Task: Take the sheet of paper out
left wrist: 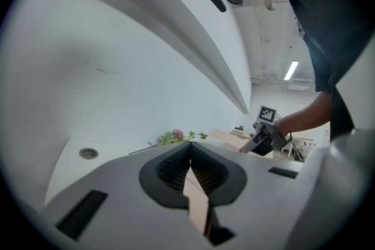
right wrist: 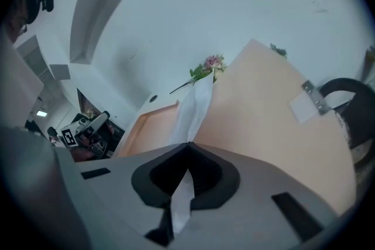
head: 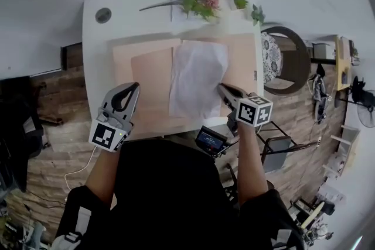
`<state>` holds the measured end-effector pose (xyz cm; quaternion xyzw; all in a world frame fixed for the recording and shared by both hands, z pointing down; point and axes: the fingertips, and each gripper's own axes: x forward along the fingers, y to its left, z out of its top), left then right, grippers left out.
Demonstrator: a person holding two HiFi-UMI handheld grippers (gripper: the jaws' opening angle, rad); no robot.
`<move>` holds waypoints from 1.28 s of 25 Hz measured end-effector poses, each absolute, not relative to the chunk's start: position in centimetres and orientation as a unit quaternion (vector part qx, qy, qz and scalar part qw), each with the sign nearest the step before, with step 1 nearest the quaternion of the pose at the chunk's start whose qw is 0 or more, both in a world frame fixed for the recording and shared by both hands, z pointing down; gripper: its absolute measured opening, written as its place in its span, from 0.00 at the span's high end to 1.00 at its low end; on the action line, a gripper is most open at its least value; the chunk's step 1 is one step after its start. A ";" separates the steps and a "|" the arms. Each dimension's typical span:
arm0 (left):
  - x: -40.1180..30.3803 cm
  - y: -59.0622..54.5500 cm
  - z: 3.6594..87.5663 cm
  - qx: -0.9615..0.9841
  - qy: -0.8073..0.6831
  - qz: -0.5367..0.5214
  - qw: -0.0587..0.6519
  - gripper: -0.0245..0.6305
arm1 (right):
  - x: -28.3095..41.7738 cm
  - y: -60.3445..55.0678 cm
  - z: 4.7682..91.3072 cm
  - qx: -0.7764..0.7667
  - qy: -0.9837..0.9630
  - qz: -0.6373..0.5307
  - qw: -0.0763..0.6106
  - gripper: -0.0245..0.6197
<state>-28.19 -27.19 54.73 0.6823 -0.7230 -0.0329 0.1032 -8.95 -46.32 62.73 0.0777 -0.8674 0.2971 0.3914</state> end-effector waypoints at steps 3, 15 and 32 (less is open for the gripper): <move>-28.4 -27.5 53.5 0.684 -0.724 -0.034 0.084 0.96 | -8.0 -47.3 60.3 0.099 -0.888 0.262 0.365 0.94; -28.4 -27.2 49.3 0.681 -0.730 -0.037 0.043 0.96 | -8.0 -48.2 47.3 0.145 -0.967 0.050 0.205 0.94; -18.9 -20.7 40.8 0.627 -0.778 -0.009 -0.031 0.96 | -2.4 -39.2 36.9 0.092 -0.993 -0.077 0.006 0.94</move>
